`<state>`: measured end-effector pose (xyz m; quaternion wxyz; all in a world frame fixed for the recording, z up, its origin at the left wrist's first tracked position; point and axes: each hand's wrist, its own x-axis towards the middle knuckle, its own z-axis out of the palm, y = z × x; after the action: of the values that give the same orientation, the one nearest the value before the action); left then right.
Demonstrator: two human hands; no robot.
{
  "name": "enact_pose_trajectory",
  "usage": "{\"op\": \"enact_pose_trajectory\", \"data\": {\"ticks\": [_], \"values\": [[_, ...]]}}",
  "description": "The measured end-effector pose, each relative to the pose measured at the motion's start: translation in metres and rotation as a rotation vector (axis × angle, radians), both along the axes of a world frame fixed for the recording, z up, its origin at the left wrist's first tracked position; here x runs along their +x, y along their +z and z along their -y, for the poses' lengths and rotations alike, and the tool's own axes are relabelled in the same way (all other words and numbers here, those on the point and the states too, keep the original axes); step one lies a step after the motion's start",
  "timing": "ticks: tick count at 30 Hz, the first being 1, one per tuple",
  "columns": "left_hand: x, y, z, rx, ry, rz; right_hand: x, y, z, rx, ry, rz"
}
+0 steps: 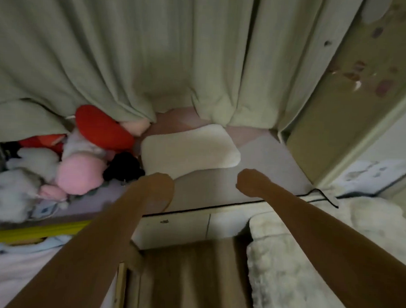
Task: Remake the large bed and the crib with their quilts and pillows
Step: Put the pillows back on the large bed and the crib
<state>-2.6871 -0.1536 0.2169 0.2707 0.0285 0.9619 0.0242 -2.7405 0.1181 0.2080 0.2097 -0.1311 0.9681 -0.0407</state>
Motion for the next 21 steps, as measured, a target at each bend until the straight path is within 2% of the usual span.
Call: {"op": "enact_pose_trajectory", "data": {"ticks": [4, 7, 13, 15, 21], "values": [[-0.033, -0.009, 0.019, 0.010, 0.095, 0.026, -0.065, -0.019, 0.031, 0.020, 0.104, 0.043], [-0.090, -0.028, 0.044, -0.001, 0.166, 0.008, -0.127, -0.038, 0.059, 0.016, 0.166, 0.044], [-0.206, -0.034, 0.070, -0.012, 0.144, 0.060, -0.227, -0.056, 0.100, 0.131, 0.248, 0.030], [-0.265, -0.049, 0.083, -0.011, 0.138, 0.062, -0.288, -0.071, 0.120, 0.167, 0.259, 0.001], [-0.370, -0.102, 0.084, -0.003, 0.150, 0.095, -0.396, -0.118, 0.146, 0.215, 0.335, 0.026]]}}
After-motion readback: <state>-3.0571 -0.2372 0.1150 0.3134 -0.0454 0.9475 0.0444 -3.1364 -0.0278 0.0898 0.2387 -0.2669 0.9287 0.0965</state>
